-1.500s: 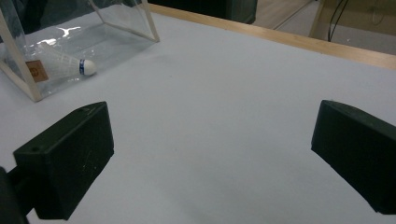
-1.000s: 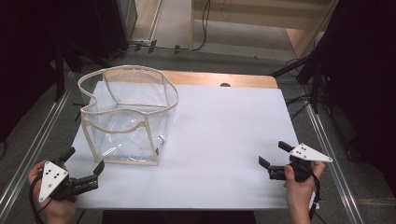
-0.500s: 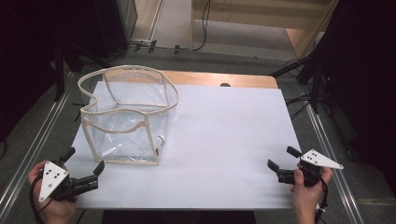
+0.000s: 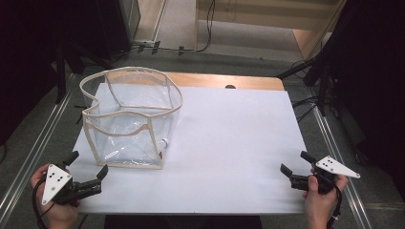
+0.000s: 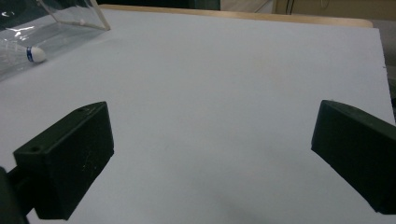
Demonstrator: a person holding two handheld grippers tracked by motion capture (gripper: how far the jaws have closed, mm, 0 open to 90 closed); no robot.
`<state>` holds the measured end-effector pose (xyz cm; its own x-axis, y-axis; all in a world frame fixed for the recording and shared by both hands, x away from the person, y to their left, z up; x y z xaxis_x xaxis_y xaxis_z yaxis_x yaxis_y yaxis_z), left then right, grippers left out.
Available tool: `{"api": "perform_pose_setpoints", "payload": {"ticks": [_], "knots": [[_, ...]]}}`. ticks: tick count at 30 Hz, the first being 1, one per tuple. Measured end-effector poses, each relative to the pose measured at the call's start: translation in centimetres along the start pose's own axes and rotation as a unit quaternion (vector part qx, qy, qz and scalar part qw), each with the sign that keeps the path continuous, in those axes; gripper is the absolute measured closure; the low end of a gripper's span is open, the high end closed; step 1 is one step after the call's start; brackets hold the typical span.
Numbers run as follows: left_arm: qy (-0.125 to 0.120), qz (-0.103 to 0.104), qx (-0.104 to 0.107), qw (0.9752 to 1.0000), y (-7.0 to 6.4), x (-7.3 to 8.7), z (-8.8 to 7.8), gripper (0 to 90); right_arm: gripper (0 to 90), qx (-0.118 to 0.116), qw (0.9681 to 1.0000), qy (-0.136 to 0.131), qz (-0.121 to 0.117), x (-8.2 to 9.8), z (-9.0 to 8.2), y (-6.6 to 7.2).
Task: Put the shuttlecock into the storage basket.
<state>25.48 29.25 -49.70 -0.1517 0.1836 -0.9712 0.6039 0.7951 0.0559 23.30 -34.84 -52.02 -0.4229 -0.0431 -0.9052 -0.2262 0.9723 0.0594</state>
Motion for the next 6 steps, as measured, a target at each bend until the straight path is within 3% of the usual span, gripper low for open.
{"api": "perform_pose_setpoints", "payload": {"ticks": [6], "knots": [[0.003, -0.001, -0.002, 1.0000, 0.06, 0.08, 0.06, 0.0, 0.0, -0.001, 1.0000, 0.002, -0.006, 0.05, 0.01, 0.03]]}}
Point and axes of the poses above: each handheld gripper's, and its own axes: z roughly forward along the jaws, x roughly out of its underside, y roughly to its left, the point moved 5 cm from there along z, roughly forward along the jaws, and after that the axes turned 12 degrees about x, right-handed, at the moved point
